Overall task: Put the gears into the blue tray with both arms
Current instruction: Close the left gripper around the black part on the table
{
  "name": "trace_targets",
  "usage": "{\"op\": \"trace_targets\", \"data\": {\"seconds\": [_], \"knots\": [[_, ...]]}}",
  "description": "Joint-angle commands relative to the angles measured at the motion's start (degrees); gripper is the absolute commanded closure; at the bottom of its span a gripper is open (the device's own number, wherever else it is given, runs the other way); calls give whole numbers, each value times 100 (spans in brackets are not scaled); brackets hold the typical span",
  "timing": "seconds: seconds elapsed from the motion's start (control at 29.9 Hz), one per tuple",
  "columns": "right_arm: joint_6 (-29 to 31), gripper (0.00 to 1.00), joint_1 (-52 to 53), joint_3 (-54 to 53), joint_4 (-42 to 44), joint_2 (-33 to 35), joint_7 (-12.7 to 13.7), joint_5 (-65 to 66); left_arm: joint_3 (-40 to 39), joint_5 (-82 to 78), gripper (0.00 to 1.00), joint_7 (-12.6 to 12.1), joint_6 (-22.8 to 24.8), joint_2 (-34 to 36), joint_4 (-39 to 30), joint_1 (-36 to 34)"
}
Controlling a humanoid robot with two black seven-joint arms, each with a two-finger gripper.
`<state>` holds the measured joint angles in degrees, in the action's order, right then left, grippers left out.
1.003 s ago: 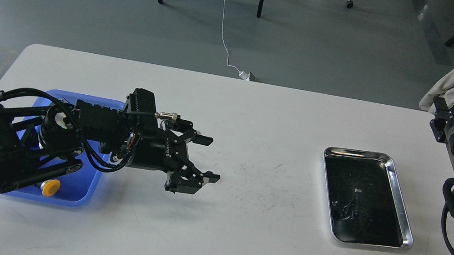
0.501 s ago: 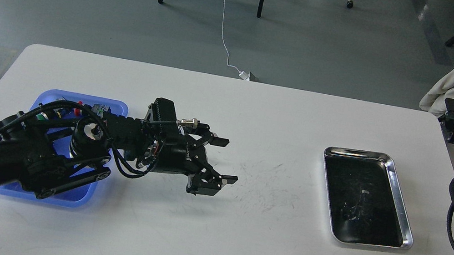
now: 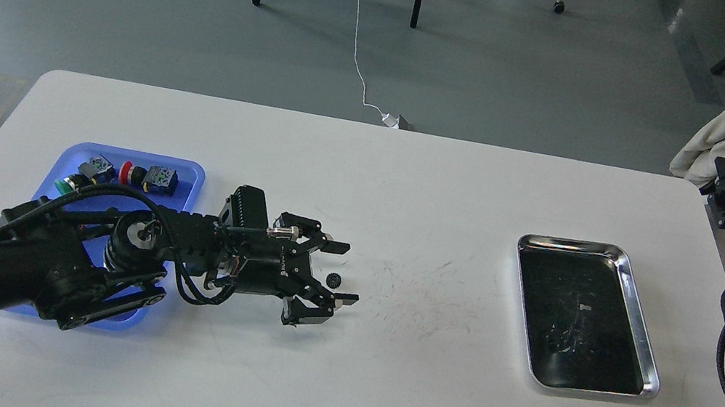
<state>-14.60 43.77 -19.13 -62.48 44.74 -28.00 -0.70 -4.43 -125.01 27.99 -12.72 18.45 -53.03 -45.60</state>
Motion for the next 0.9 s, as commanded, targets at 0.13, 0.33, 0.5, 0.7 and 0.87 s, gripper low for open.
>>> {"op": "trace_targets", "data": {"seconds": [0.13, 0.33, 0.5, 0.7, 0.87], "knots": [[1, 1, 0, 6, 16, 0, 0, 0, 232, 1, 34, 1, -362, -87, 301, 16], [1, 1, 0, 15, 34, 0, 0, 9, 302, 1, 39, 1, -521, -166, 495, 16], [1, 1, 0, 15, 34, -18, 0, 9, 311, 1, 44, 1, -574, -236, 662, 24], [1, 1, -27, 24, 43, -36, 0, 18, 311, 1, 53, 1, -600, -263, 767, 24], [1, 1, -35, 32, 69, -53, 0, 18, 320, 1, 57, 1, -618, -263, 776, 33]]}}
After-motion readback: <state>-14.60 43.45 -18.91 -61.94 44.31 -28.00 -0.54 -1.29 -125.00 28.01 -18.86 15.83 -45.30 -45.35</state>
